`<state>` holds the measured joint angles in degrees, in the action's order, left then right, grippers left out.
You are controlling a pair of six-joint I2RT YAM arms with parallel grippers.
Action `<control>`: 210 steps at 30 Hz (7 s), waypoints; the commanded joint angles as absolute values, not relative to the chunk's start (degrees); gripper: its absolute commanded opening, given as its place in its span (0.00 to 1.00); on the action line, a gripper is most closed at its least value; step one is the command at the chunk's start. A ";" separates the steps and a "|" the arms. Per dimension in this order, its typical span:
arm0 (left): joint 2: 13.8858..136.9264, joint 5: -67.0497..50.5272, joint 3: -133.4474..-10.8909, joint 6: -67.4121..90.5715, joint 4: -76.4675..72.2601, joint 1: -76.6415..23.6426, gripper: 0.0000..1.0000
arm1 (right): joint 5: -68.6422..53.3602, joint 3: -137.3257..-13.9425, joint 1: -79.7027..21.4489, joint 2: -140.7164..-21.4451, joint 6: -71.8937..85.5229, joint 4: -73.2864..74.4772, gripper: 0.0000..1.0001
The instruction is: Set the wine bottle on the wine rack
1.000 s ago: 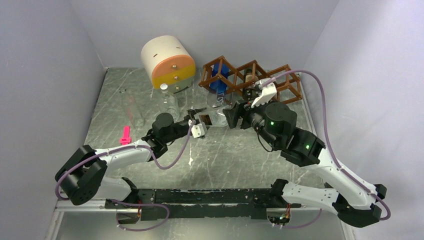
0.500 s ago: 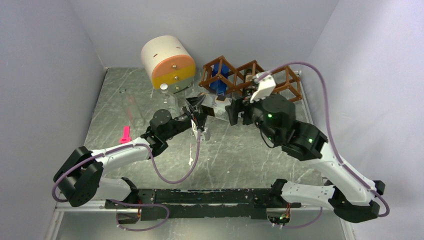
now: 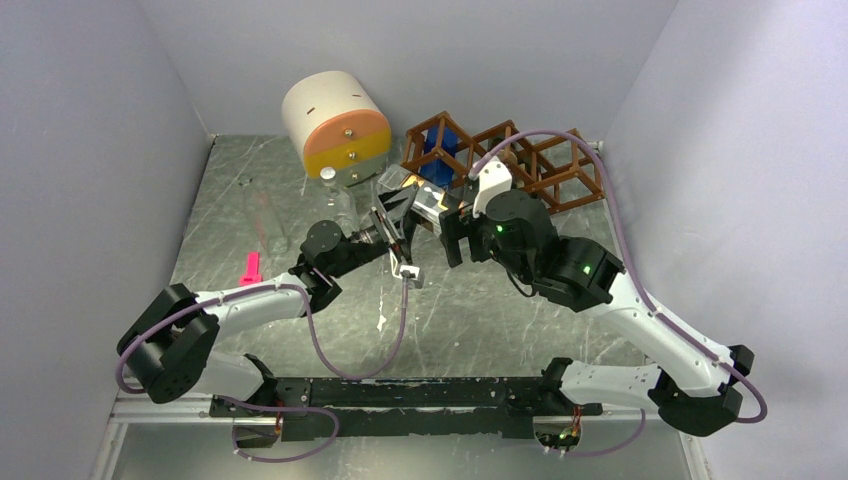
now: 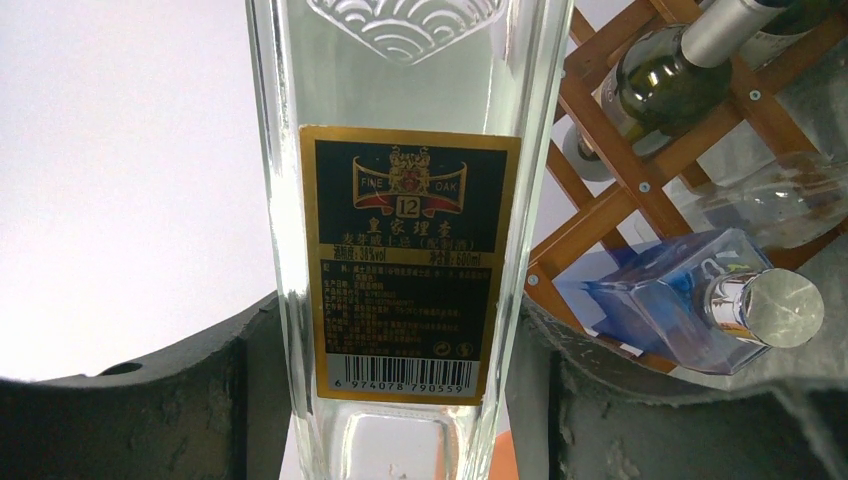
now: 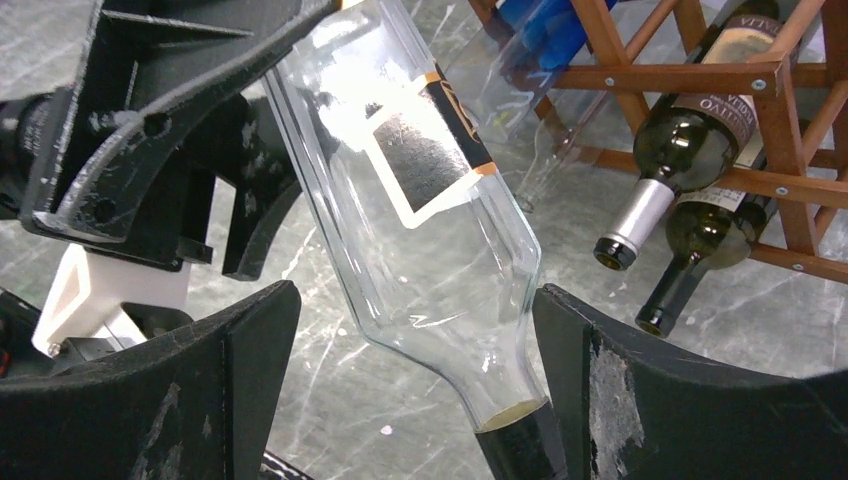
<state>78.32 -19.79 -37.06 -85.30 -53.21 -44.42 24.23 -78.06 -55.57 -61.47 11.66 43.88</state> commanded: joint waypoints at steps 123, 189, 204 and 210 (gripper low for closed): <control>48.89 -1.67 -21.51 6.11 -35.50 -47.51 0.94 | 28.94 -59.69 -11.41 -58.46 21.19 34.26 0.00; 43.24 -1.09 -22.67 11.16 -25.91 -47.60 0.92 | -10.06 -48.61 6.37 -74.78 1.52 -13.82 0.00; 44.00 -0.71 -23.44 11.07 -25.04 -47.57 0.92 | -6.05 -51.37 6.33 -79.32 2.12 -14.17 0.57; 45.01 -1.39 -23.89 11.16 -25.02 -47.62 0.92 | -4.87 -51.12 6.37 -79.98 1.73 -13.80 0.91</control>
<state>44.56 -1.28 -21.65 10.57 -24.60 -47.27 -1.91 -48.80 7.31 -80.31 2.35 -6.50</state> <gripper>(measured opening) 0.919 0.706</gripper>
